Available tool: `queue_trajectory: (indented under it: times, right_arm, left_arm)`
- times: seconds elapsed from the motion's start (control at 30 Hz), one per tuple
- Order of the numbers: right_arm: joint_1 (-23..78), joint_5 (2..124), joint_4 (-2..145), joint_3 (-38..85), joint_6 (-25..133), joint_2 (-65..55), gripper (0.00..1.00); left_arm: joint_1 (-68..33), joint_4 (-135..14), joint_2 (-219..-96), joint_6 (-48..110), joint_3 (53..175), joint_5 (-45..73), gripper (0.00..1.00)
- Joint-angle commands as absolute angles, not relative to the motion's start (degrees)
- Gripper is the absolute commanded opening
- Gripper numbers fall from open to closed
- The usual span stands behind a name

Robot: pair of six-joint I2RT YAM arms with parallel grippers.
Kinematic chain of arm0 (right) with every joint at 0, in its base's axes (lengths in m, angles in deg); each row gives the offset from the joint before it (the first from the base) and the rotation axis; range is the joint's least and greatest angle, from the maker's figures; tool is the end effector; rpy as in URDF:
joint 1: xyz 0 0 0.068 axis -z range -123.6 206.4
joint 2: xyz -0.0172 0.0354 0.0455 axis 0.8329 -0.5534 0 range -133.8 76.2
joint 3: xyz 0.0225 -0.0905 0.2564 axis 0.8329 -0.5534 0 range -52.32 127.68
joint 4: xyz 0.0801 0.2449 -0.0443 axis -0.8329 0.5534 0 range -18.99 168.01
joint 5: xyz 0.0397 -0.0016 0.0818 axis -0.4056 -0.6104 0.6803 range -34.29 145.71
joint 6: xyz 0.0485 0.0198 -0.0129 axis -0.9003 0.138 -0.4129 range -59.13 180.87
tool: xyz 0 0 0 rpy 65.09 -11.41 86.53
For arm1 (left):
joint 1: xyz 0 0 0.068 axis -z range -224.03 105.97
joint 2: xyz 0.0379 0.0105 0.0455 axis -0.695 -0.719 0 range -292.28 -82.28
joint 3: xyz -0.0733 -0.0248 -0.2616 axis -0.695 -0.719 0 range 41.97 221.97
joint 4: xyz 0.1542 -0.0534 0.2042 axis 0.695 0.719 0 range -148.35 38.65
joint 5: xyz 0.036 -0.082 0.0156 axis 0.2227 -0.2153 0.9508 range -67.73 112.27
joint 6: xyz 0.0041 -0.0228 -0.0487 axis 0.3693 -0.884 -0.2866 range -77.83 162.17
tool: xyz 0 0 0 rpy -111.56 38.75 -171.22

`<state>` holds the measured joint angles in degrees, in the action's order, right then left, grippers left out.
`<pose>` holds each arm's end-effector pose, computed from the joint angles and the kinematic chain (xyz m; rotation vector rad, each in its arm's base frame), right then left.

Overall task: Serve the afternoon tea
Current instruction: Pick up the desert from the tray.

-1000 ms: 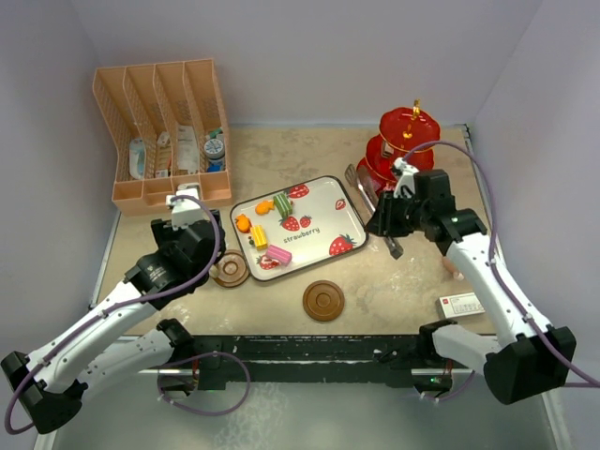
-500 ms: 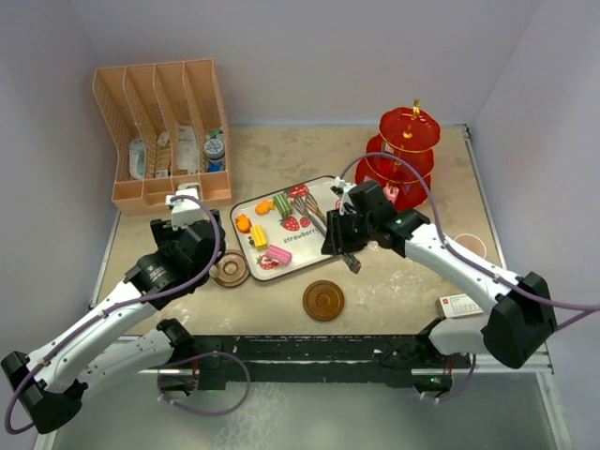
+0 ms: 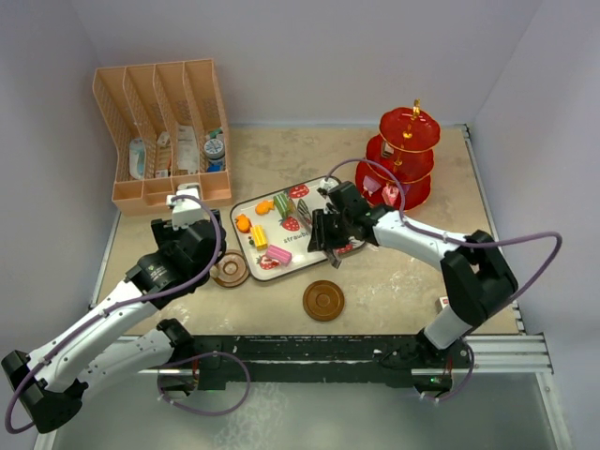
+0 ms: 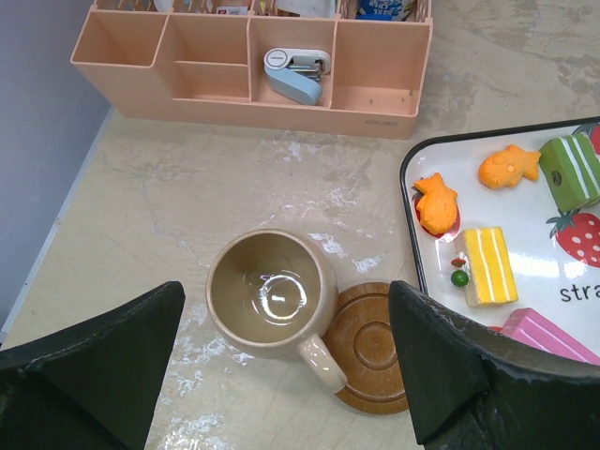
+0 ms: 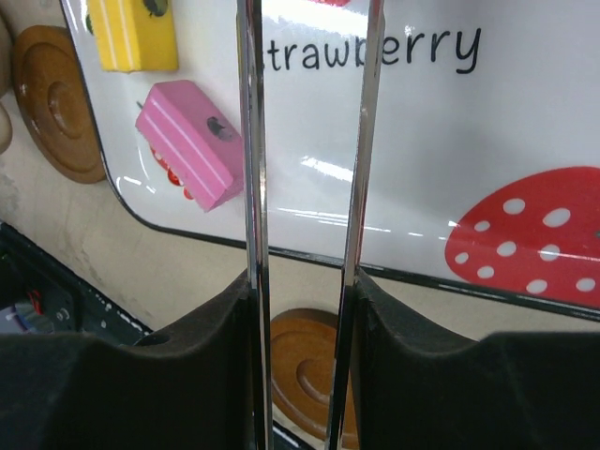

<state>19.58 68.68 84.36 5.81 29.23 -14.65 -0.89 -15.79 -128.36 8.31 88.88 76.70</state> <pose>0.2658 0.2088 0.2173 -0.2284 2.5032 0.8056 0.1304 -0.0826 0.3041 -0.2864 1.9551 0.2380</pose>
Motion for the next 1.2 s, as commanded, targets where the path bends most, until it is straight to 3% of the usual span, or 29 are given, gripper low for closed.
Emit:
queue_trajectory:
  times: [0.0,0.43,1.17]
  right_arm:
    - [19.6,70.0,80.5,10.2,28.0,-16.7,0.40]
    - [19.7,71.6,79.8,12.3,30.3,-22.5,0.40]
    - [19.5,71.3,81.5,11.2,33.4,-22.6,0.42]
  left_arm:
    - [-1.0,-16.1,-128.2,7.5,90.4,77.8,0.87]
    - [-1.0,-16.2,-128.7,7.6,90.4,77.6,0.87]
    - [-1.0,-16.3,-129.0,7.8,90.4,77.3,0.87]
